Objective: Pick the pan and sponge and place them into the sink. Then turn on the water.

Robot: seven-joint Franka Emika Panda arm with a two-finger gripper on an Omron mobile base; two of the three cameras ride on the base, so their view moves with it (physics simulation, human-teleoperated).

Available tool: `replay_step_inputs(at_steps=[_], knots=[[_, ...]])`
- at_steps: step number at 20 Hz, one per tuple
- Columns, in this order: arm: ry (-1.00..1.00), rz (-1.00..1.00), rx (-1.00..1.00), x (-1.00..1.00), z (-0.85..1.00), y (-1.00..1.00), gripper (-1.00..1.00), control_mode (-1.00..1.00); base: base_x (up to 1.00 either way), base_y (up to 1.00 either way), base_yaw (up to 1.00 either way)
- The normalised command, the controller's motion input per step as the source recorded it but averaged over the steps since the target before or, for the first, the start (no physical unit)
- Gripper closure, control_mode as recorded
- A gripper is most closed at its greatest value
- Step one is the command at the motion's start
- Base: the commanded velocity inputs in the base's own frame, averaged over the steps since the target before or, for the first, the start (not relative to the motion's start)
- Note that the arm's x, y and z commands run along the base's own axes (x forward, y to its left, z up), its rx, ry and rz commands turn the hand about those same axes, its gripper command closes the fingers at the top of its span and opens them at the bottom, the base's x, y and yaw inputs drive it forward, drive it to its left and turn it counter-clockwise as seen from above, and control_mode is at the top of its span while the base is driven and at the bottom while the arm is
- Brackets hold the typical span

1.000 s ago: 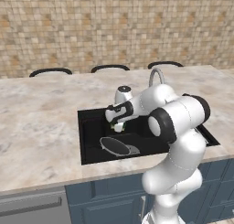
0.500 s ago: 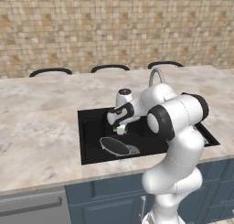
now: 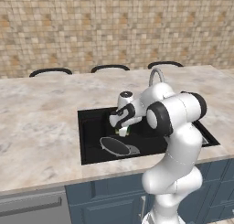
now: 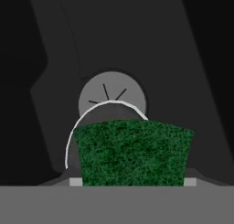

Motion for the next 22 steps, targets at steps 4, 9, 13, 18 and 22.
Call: replay_step_inputs(at_steps=[4, 9, 13, 18, 22], knots=[[0.01, -0.18, -0.02, 0.02, -0.20, 0.23, 1.00, -1.00, 0.00, 0.00, 0.00], [0.01, -0.15, 0.00, 0.00, -0.29, 0.31, 1.00, -1.00, 0.00, 0.00, 0.00], [0.00, -0.13, 0.00, 0.00, -0.31, 0.36, 1.00, -1.00, 0.00, 0.00, 0.00], [-0.01, -0.13, 0.00, 0.00, -0.28, 0.35, 1.00, -1.00, 0.00, 0.00, 0.00], [-0.05, -0.13, 0.00, 0.00, -0.21, 0.36, 1.00, -1.00, 0.00, 0.00, 0.00]])
